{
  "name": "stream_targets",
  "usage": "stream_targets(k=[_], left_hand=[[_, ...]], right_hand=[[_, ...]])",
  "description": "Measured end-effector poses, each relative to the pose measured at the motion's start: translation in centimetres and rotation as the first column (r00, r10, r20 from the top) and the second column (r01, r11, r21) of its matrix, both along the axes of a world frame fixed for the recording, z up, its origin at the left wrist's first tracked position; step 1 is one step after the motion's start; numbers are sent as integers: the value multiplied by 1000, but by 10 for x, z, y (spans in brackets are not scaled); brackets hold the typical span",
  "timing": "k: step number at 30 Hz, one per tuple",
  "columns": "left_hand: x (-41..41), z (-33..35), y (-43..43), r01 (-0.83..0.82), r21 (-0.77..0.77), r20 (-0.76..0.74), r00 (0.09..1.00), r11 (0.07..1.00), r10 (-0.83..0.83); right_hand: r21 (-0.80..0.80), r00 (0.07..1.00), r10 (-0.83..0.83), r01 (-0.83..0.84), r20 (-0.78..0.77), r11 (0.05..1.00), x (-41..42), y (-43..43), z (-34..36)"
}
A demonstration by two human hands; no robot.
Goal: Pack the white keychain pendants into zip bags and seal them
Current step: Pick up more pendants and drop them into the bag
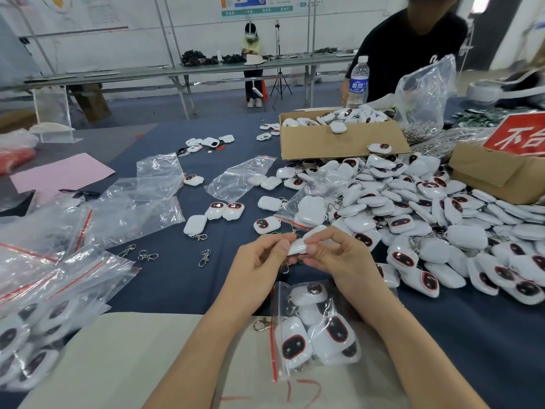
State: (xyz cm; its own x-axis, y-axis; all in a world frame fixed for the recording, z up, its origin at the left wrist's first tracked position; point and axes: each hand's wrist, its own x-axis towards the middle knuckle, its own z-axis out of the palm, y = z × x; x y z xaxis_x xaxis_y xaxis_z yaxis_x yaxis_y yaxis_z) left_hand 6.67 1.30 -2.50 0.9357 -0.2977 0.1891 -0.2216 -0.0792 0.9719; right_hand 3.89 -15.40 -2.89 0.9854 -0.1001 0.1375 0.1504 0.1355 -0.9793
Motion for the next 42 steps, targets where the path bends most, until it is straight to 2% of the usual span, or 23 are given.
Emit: stream_targets(k=[7,17,19,22,25,27,29,32,36,42], left_hand=[[6,-6,1,5,63,5,1000,998,-5],[5,-5,0,60,-10,68,996,998,-59],[3,-4,1,15,-17,82,997,1000,-13],[-5,-1,9,-151,-20,102,983,988,152],[-23,7,28,-222,23,129,968,975,217],[-41,7,45,-223,95,145,967,970,208],[-60,2,60,-218,180,141,971,959,195],[-76,-6,70,-249,303,197,961,920,196],[-72,-3,64,-280,327,219,951,903,216],[-74,-7,52,-180,269,-16,982,946,191]], right_hand=[[-41,1000,6,-6,-18,999,3,-4,-8],[-90,999,29,-28,16,996,4,-6,-8],[-114,1000,20,-17,20,993,3,-5,-7],[-152,1000,14,-15,-9,988,0,-1,-5],[-402,999,46,-48,-13,915,-5,0,-1],[-597,996,90,-88,-27,797,-9,2,4],[-703,989,136,-139,-60,697,-12,6,9],[-759,980,162,-190,-113,622,-17,10,14],[-772,977,162,-209,-138,601,-23,8,19],[-736,973,177,-226,-146,638,-22,7,17]])
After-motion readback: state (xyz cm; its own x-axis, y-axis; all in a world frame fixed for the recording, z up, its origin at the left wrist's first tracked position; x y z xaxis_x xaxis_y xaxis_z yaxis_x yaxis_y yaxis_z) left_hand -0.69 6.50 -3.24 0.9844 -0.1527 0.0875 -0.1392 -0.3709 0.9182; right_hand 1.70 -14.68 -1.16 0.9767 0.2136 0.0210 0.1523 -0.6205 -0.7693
